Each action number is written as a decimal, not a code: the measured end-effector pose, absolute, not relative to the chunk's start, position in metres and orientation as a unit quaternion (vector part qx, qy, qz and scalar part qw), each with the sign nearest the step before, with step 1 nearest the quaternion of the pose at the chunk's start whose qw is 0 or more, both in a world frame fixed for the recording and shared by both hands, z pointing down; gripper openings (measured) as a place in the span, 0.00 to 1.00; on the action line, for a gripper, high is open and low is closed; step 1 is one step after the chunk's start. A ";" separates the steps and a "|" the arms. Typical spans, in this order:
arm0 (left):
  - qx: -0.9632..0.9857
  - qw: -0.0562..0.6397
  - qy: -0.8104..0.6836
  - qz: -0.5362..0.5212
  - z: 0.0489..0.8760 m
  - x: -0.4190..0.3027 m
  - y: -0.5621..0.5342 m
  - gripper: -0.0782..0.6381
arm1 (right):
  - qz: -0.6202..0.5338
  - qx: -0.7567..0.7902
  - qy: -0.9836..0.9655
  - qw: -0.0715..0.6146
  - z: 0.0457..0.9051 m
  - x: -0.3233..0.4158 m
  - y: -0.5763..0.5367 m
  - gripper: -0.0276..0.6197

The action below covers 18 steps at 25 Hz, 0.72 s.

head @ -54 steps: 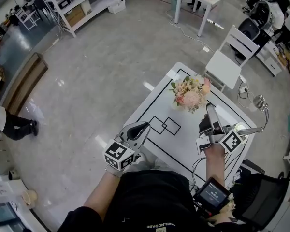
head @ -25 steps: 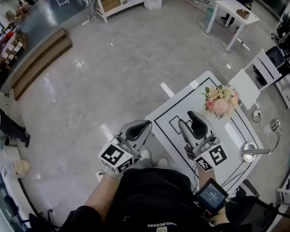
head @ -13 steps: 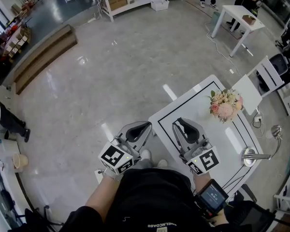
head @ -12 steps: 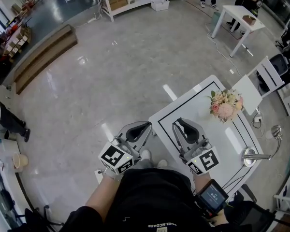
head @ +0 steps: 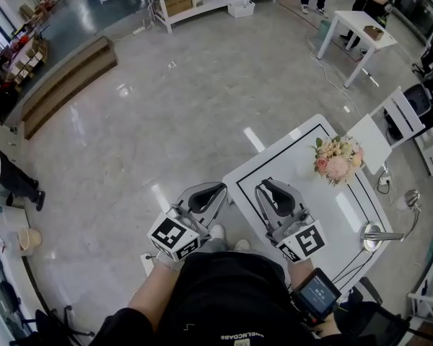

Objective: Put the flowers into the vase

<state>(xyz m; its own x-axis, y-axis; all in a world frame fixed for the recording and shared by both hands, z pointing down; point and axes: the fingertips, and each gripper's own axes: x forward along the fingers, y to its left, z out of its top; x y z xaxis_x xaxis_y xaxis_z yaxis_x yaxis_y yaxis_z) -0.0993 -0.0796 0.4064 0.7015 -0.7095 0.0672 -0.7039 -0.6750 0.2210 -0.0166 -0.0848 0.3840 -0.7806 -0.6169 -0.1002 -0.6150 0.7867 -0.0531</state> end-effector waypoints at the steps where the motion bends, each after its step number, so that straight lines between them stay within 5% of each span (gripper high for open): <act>1: 0.915 0.116 -0.386 -0.012 0.407 -0.099 -0.080 0.12 | -0.010 -0.327 0.943 0.055 0.385 -0.016 -0.085 0.16; 18: 0.918 0.123 -0.378 0.001 0.414 -0.084 -0.082 0.12 | -0.026 -0.339 0.939 0.050 0.394 0.001 -0.087 0.16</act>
